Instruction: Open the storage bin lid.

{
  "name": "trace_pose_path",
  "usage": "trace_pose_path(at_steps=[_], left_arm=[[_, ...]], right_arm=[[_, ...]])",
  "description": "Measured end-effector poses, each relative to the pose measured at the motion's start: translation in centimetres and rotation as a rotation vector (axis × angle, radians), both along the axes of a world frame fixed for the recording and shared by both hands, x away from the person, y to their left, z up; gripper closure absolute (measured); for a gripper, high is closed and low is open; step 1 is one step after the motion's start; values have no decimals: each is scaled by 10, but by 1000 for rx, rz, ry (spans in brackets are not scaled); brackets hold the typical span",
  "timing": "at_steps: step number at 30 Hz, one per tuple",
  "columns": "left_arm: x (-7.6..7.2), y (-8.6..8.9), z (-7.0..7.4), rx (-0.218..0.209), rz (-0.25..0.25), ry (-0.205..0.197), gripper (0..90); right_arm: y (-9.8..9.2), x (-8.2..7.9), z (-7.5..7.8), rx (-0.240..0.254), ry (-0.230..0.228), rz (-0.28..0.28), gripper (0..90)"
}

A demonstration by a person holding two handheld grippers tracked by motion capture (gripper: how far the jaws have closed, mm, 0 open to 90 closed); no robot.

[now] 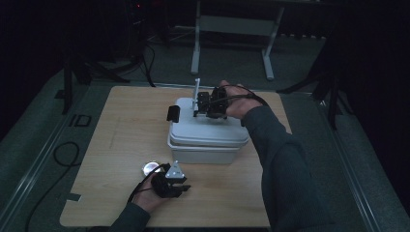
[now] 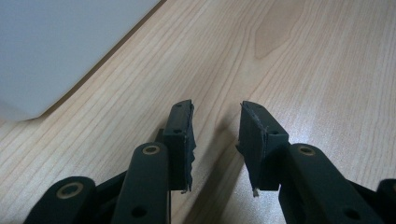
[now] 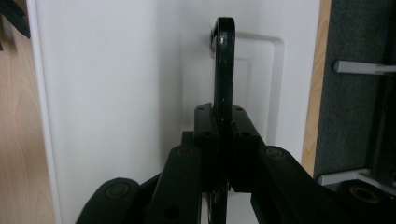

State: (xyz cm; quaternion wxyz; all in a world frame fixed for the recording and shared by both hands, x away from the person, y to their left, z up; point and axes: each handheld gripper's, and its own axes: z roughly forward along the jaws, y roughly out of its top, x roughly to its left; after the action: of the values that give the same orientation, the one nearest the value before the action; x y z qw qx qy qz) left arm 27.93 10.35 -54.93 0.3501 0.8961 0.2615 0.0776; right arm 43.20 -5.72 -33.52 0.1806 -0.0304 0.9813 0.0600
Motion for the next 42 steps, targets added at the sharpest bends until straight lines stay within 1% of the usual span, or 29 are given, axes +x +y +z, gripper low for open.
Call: trace_pose_path(at_steps=[6, 8, 18, 27, 34, 36, 42], left_arm=[[0, 0, 0, 0, 0, 0, 652], [0, 0, 0, 0, 0, 0, 652], [0, 0, 0, 1, 0, -2, 652], [0, 0, 0, -1, 0, 1, 652], [0, 0, 0, -2, 1, 1, 652], [0, 0, 0, -2, 1, 2, 652], [0, 0, 0, -2, 2, 1, 652]], right_arm=[[-6, 0, 6, 13, -9, -13, 843], [-7, 0, 7, 8, -10, -16, 843], [-16, -1, 15, 19, -21, -28, 844], [-22, -2, 20, 19, -28, -42, 843], [-31, -4, 26, 24, -40, -60, 843], [-36, -4, 30, 24, -47, -67, 843], [-45, -4, 35, 32, -49, -86, 843]])
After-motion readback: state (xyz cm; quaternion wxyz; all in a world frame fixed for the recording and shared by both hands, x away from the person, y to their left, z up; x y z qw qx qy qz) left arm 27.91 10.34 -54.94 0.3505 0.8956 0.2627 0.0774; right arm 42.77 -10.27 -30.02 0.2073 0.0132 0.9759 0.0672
